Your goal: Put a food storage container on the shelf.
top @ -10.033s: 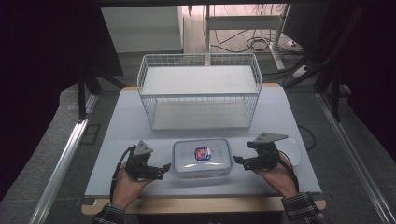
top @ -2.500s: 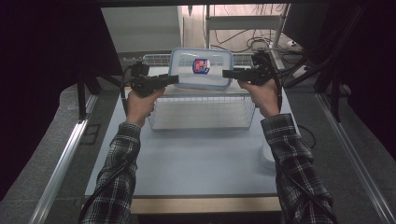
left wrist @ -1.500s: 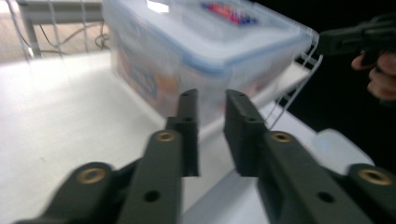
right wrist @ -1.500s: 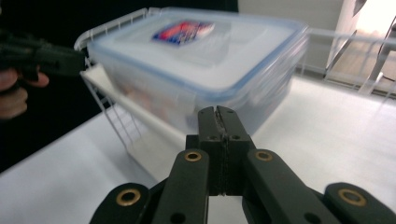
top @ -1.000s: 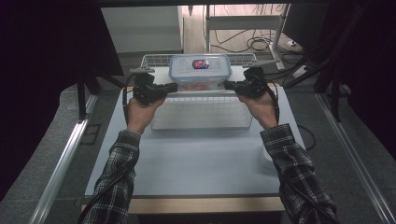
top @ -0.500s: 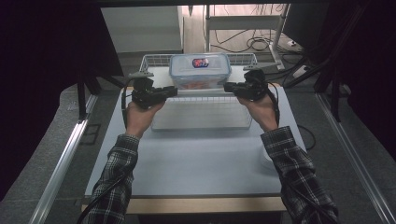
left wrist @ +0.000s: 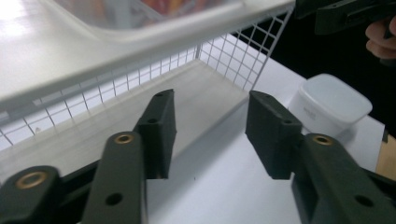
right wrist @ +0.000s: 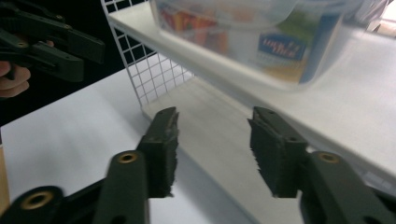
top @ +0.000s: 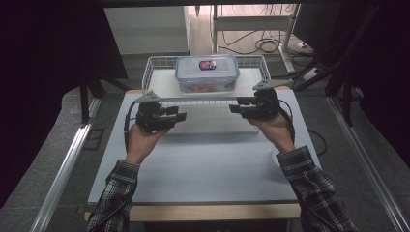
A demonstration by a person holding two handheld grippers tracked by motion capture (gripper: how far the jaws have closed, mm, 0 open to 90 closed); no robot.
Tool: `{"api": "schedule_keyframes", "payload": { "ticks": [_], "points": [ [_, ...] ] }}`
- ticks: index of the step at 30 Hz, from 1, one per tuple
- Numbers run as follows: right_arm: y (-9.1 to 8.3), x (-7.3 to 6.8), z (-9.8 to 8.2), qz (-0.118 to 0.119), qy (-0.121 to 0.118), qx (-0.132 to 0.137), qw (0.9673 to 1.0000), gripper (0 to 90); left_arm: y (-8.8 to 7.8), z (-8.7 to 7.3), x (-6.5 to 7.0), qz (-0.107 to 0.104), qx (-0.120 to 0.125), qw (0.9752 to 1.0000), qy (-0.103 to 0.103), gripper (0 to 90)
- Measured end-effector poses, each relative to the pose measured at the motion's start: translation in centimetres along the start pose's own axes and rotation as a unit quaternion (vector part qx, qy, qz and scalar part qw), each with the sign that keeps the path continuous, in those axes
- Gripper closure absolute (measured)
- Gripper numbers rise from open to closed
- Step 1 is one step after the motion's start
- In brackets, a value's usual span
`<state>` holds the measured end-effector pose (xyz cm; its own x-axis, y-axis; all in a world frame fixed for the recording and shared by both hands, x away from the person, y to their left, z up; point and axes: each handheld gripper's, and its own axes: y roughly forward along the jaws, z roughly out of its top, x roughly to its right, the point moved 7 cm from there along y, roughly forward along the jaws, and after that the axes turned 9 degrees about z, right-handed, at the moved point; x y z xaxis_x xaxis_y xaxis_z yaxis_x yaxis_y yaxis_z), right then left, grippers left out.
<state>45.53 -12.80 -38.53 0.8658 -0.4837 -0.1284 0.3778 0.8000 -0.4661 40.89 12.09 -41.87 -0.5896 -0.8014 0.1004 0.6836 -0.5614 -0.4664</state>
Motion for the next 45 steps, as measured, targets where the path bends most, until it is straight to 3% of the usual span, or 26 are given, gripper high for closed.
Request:
{"api": "schedule_keyframes", "payload": {
  "ticks": [3, 7, 10, 20, 26, 28, 33, 39, 45],
  "points": [
    [-0.3, -0.6, -0.7, 0.003, 0.001, -0.002, 1.0, 43.4, -0.4, -0.9, 0.7, 0.011, -0.008, 0.9997, 0.022, 42.7],
    [-0.8, -1.8, -1.9, 0.011, 0.0, -0.004, 0.9999, 34.1, -0.8, -2.2, 1.7, 0.016, -0.018, 0.9991, 0.036, 32.7],
    [-1.3, -2.5, -2.7, 0.016, -0.002, -0.005, 0.9999, 29.8, -1.0, -3.6, 2.5, 0.004, -0.035, 0.999, 0.028, 30.5],
    [-2.6, -3.9, -5.2, 0.011, -0.014, -0.013, 0.9998, 17.0, -1.5, -6.3, 3.7, 0.01, -0.041, 0.9988, 0.023, 19.0],
    [-3.0, -4.4, -7.2, 0.026, -0.006, -0.002, 0.9996, 6.3, -2.1, -7.8, 4.7, -0.004, -0.037, 0.9993, 0.007, 14.8],
    [-3.1, -4.3, -8.1, 0.021, 0.0, -0.006, 0.9998, 5.3, -2.4, -8.2, 4.9, -0.007, -0.033, 0.9994, 0.003, 13.0],
    [-3.2, -4.4, -10.1, 0.038, 0.03, 0.0, 0.9988, 2.7, -2.8, -9.3, 5.6, -0.029, -0.023, 0.9993, 0.003, 10.7],
    [-3.4, -5.2, -11.3, 0.036, 0.035, -0.001, 0.9987, 0.8, -2.7, -10.9, 6.0, -0.021, -0.018, 0.9994, 0.02, 5.2],
    [-3.2, -6.4, -12.7, 0.033, 0.026, -0.001, 0.9991, 1.4, -2.2, -12.6, 6.1, 0.007, -0.02, 0.9986, 0.048, 3.0]
  ]
}}
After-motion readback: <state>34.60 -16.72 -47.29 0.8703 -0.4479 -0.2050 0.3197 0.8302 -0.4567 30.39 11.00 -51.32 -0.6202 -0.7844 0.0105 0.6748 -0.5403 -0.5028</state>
